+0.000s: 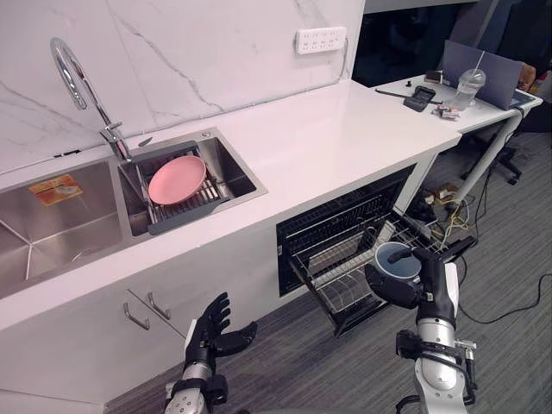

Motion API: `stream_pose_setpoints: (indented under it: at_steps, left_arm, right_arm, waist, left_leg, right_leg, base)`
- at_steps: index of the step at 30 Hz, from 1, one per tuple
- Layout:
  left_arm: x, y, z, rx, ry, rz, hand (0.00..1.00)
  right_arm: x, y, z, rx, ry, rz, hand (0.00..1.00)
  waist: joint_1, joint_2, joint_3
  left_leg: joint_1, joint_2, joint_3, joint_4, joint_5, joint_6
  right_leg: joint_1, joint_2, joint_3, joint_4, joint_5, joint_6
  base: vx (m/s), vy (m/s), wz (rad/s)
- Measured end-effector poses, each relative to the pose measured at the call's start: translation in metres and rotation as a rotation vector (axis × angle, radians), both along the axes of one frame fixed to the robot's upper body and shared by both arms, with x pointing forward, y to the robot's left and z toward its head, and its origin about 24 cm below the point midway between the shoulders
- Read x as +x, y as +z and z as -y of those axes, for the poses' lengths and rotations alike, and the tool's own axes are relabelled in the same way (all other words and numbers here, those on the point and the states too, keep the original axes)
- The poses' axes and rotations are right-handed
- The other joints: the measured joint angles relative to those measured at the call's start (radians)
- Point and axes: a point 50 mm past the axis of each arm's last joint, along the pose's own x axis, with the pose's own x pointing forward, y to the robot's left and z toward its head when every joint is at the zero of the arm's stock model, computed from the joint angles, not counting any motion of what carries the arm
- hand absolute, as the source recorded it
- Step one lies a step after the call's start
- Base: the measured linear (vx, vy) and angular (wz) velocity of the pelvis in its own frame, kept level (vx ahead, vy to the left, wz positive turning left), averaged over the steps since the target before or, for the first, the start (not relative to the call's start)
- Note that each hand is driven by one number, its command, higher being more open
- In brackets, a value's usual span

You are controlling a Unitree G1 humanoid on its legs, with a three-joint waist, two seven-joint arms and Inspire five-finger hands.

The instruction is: Walk over to the sink, pick up the cup, carry it to the dishwasher, place the cup inside the dishwasher, then close the dishwasher door

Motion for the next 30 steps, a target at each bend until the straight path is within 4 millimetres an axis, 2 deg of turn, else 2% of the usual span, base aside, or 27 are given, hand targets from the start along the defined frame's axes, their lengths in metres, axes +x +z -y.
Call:
stream_pose_setpoints:
  at_steps: [6,7,14,20,24,26,30]
  left_arm:
    - [0.003,-0.004,-0.013,0.025,0.064,-0.015,0.9]
    - [0.004,-0.006,-0.016,0.03,0.082,-0.024,0.9]
    - [0.013,-0.008,-0.018,0.056,0.084,-0.028,0.9]
    - [0.018,-0.012,-0.016,0.053,0.08,-0.036,0.9]
    - [0.018,-0.013,-0.014,0.057,0.081,-0.04,0.9]
    - [0.024,-0.01,-0.01,0.056,0.062,-0.02,0.9]
    - [0.036,-0.005,-0.003,0.053,0.029,0.026,0.9]
  right_arm:
    - [0.028,0.021,0.005,-0.073,0.021,0.089,0.3]
    - [0.037,0.027,0.006,-0.087,0.027,0.115,0.3]
    - [0.063,0.043,0.01,-0.135,0.019,0.176,0.3]
    - [0.076,0.051,0.014,-0.164,-0.002,0.192,0.3]
    - [0.077,0.048,0.016,-0.197,-0.023,0.174,0.3]
    - [0.083,0.052,0.014,-0.206,-0.026,0.192,0.3]
    - [0.096,0.052,0.01,-0.208,-0.024,0.185,0.3]
  waist:
    - [0.017,0.002,0.078]
    - [0.019,0.002,0.098]
    - [0.037,0.013,0.17]
    - [0.049,0.032,0.227]
    - [0.051,0.036,0.243]
    - [0.05,0.041,0.271]
    - [0.054,0.047,0.29]
  left_leg:
    - [-0.086,0.006,-0.009,0.06,-0.01,0.0]
    - [-0.113,0.008,-0.011,0.077,-0.01,0.0]
    - [-0.205,0.012,-0.013,0.136,-0.019,-0.001]
    - [-0.243,0.016,-0.008,0.159,-0.021,0.003]
    - [-0.268,0.016,-0.008,0.16,-0.019,0.004]
    - [-0.268,0.016,-0.008,0.159,-0.019,0.004]
    - [-0.286,0.015,-0.011,0.158,-0.017,0.004]
  right_leg:
    - [-0.073,0.0,-0.003,0.035,0.0,-0.001]
    - [-0.097,-0.001,-0.003,0.047,0.0,-0.001]
    - [-0.186,-0.002,-0.003,0.099,-0.004,-0.006]
    - [-0.238,0.0,0.003,0.148,-0.017,-0.009]
    - [-0.27,0.0,0.003,0.165,-0.024,-0.01]
    - [-0.272,0.0,0.003,0.167,-0.025,-0.011]
    - [-0.29,-0.002,0.001,0.168,-0.025,-0.011]
  base:
    - [-0.04,-0.003,0.04]
    - [-0.03,-0.001,0.04]
    - [-0.04,-0.006,0.01]
    - [-0.02,-0.007,-0.01]
    - [0.0,0.0,0.0]
    - [0.0,0.0,0.0]
    - [0.01,-0.003,0.02]
